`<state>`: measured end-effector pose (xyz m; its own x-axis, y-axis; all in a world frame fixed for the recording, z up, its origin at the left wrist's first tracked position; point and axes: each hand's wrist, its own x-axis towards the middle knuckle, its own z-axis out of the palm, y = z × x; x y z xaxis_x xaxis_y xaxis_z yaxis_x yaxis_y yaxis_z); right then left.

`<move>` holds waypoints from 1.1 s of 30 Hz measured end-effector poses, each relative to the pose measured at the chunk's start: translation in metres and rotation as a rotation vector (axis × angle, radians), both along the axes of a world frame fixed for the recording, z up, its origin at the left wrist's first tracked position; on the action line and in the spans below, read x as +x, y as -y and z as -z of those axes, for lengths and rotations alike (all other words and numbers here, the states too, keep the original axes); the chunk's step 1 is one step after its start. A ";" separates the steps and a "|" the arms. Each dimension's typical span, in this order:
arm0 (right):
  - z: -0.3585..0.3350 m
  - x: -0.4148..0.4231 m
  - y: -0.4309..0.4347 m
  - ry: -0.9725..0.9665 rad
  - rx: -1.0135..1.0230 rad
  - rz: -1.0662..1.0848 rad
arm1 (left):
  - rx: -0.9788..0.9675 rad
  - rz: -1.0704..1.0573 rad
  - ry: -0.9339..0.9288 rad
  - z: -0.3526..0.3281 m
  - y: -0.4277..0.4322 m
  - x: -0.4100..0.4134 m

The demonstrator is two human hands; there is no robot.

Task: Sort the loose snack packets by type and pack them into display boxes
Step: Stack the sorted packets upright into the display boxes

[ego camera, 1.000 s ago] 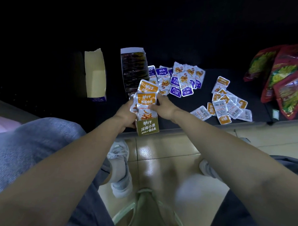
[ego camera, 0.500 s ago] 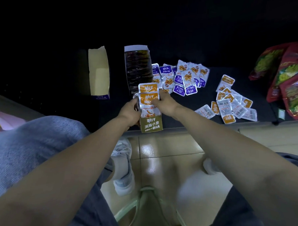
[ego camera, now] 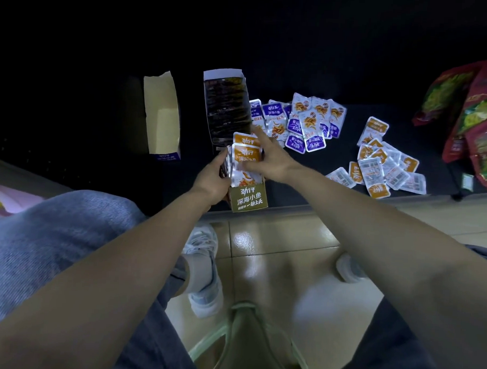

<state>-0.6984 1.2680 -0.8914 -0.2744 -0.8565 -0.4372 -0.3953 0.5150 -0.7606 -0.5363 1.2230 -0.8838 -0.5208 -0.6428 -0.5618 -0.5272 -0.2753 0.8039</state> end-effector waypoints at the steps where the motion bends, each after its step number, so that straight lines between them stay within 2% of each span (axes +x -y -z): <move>1: -0.001 -0.001 0.003 -0.014 0.017 -0.018 | 0.012 -0.008 -0.007 0.000 0.000 0.000; 7: 0.001 0.001 -0.010 -0.042 -0.084 -0.056 | 0.070 -0.057 -0.055 0.000 -0.001 0.001; 12: 0.001 0.008 -0.012 -0.034 0.036 -0.150 | 0.085 -0.081 -0.075 -0.005 -0.001 -0.001; 16: 0.002 0.010 -0.011 0.124 0.051 0.013 | 0.114 -0.138 -0.067 -0.010 -0.001 -0.002; 19: 0.005 0.007 -0.021 0.199 0.090 0.161 | 0.120 -0.145 0.021 -0.008 -0.001 -0.002; 22: 0.006 0.011 -0.025 0.320 0.116 0.193 | 0.142 -0.095 0.053 -0.007 -0.005 -0.001; 33: 0.011 0.013 -0.034 0.258 0.053 0.137 | 0.230 -0.182 0.051 -0.007 -0.004 -0.004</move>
<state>-0.6850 1.3020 -0.9024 -0.2600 -0.7930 -0.5509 -0.1165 0.5922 -0.7973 -0.5398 1.2268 -0.8771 -0.3760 -0.5762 -0.7257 -0.4903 -0.5409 0.6834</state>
